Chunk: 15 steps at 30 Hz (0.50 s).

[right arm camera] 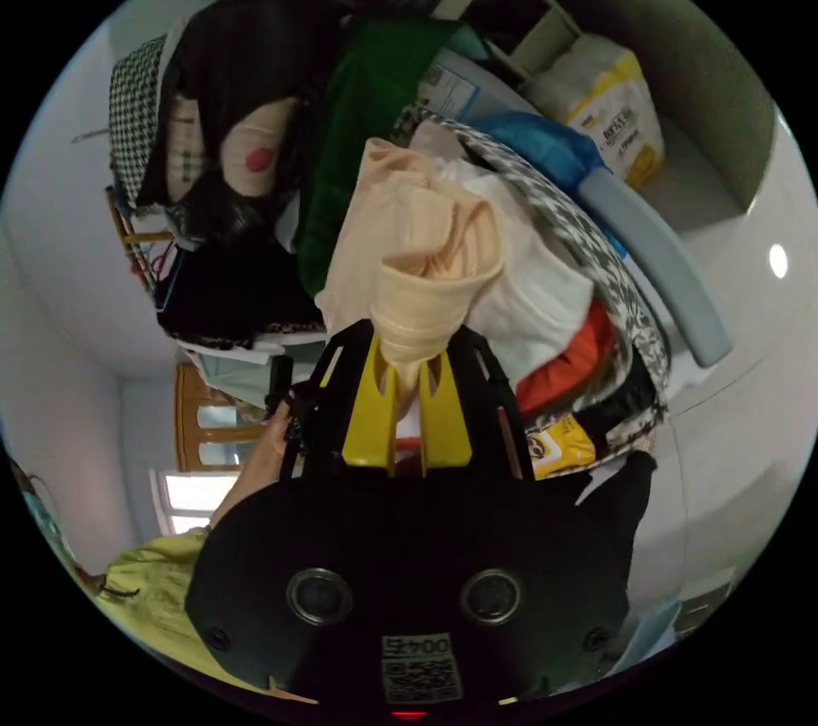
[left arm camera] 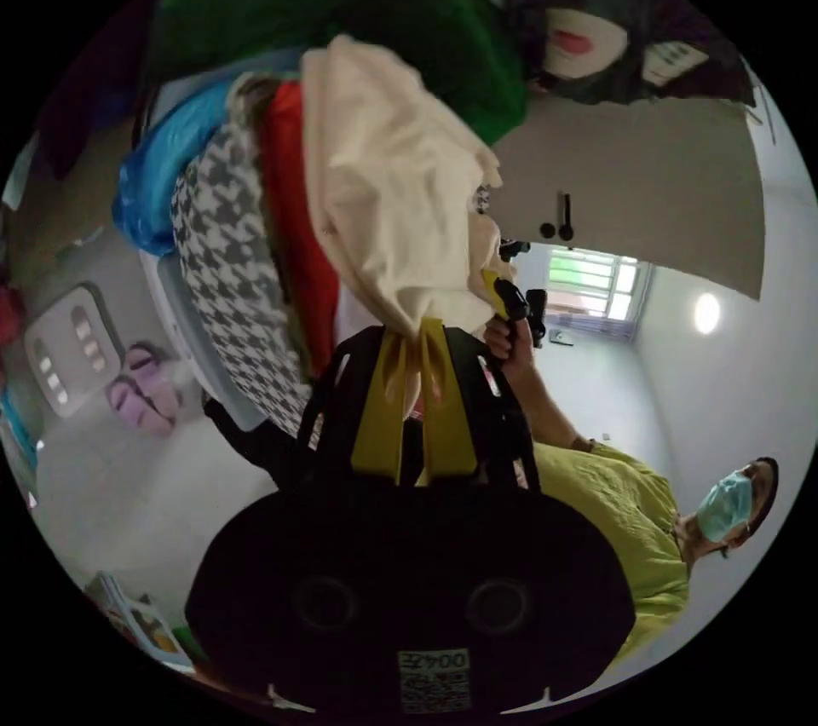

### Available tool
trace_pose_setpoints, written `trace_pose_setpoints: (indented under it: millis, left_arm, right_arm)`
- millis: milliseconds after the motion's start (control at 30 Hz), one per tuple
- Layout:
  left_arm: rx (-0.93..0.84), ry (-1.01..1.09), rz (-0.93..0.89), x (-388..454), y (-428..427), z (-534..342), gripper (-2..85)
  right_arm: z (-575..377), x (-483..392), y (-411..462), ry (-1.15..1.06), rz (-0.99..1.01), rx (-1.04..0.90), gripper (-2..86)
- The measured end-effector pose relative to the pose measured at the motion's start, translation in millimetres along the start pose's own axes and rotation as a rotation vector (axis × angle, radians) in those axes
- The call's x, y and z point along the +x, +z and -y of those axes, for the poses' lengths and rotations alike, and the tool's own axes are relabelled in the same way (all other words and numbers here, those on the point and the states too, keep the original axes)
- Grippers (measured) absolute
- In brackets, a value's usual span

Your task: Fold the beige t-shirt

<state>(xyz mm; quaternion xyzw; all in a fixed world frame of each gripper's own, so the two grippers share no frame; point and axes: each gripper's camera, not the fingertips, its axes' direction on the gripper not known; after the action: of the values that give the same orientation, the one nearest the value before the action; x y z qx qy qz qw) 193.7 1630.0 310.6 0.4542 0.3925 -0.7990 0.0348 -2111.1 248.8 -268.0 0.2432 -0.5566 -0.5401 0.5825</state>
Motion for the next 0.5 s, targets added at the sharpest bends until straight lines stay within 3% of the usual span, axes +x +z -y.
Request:
trace_pose_setpoints:
  millis: [100,333,500]
  left_arm:
    - [0.018,0.019,-0.062,12,-20,-10,4.3]
    - [-0.050,0.047,-0.062,46,-46,-36,4.1]
    - [-0.062,0.009,-0.102,43,-63,-54,3.8]
  right_arm:
    - [9,25,32,0.037,0.063,0.044,4.0]
    - [46,17,102,-0.082,-0.078,0.003,3.8]
    - [44,58,158,-0.006,-0.039,0.025,3.6]
